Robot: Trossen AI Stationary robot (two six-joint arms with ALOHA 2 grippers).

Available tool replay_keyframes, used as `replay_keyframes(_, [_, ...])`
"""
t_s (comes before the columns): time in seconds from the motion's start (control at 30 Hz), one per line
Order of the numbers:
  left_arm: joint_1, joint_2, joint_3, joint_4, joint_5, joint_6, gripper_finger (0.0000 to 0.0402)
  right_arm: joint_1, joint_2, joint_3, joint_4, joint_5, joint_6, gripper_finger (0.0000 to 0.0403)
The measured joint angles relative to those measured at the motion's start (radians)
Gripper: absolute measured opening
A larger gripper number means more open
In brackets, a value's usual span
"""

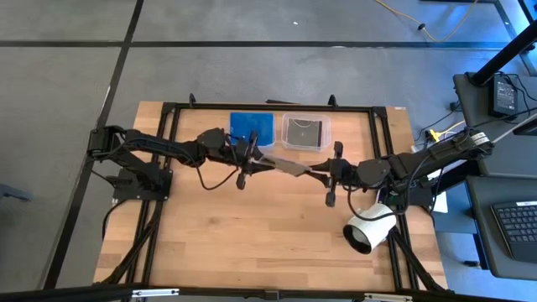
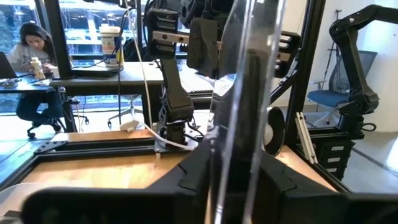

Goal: Pick & place jewel cases by type
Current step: Put the black CD case into the transparent bin

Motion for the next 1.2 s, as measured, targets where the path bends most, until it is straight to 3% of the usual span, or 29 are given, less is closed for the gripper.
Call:
replay_keyframes(0.33, [0.044,-0.007,0.000,-0.103,0.013,-0.005,0.0162,-0.014,-0.022,-0.001,-0.097,0.018,0.006,0.0043])
replay_keyframes(0.6, [0.097,-0.093,0.000,-0.383,0.072,0.035,0.0172,-0.060,-0.091,-0.001,-0.253,0.016,0.054,0.0043])
replay_keyframes(0.77, [0.108,-0.136,0.000,-0.554,0.066,0.045,0.0170,-0.181,-0.154,-0.001,-0.324,0.010,0.054,0.0043])
replay_keyframes(0.87, [0.108,-0.136,0.000,-0.576,0.063,0.040,0.0173,-0.313,-0.180,-0.001,-0.337,-0.110,0.009,0.0043])
replay_keyframes(1.2, [0.075,-0.132,0.000,-0.605,0.063,0.008,0.0170,-0.845,-0.180,-0.001,-0.374,-0.742,-0.165,0.0043])
